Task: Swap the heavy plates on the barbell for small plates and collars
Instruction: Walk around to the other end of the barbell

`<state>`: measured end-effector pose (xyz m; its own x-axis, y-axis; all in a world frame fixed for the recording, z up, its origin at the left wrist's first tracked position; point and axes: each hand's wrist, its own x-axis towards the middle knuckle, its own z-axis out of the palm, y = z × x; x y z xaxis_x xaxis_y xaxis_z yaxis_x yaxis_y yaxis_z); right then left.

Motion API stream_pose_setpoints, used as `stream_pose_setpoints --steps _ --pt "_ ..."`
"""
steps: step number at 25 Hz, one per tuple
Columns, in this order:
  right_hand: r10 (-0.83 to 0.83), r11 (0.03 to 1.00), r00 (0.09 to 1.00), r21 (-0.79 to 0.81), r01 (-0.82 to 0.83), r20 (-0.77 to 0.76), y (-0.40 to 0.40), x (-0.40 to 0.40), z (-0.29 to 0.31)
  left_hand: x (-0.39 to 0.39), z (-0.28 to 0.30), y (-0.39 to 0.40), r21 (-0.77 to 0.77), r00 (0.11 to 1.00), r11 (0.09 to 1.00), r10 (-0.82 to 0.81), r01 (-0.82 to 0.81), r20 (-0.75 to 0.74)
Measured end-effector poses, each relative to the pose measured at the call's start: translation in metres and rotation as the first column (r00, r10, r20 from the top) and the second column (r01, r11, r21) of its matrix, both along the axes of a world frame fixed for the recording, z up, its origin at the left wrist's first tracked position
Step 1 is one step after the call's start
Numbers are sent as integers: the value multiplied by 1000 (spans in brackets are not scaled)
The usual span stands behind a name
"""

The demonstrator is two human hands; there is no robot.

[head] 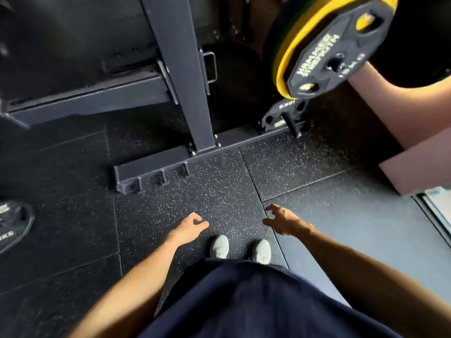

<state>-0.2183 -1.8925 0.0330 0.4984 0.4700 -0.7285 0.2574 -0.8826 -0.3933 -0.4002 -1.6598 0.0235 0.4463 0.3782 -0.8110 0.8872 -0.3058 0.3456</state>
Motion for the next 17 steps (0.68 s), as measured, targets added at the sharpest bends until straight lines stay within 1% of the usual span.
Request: stream_pose_setpoints --steps 2,4,9,12,17 --pt "40 999 999 28 -40 19 10 21 8 14 11 3 18 993 996 80 -82 85" --pt "64 995 995 70 -69 81 25 46 18 33 28 11 49 973 989 129 -141 192" --pt "66 972 969 204 -116 240 88 105 73 85 103 58 149 886 947 201 -285 418" --pt "54 947 941 281 -154 335 128 124 115 108 148 96 203 826 918 188 -340 531" --pt "25 870 869 418 -263 494 192 148 199 129 235 151 286 729 880 94 -379 678"
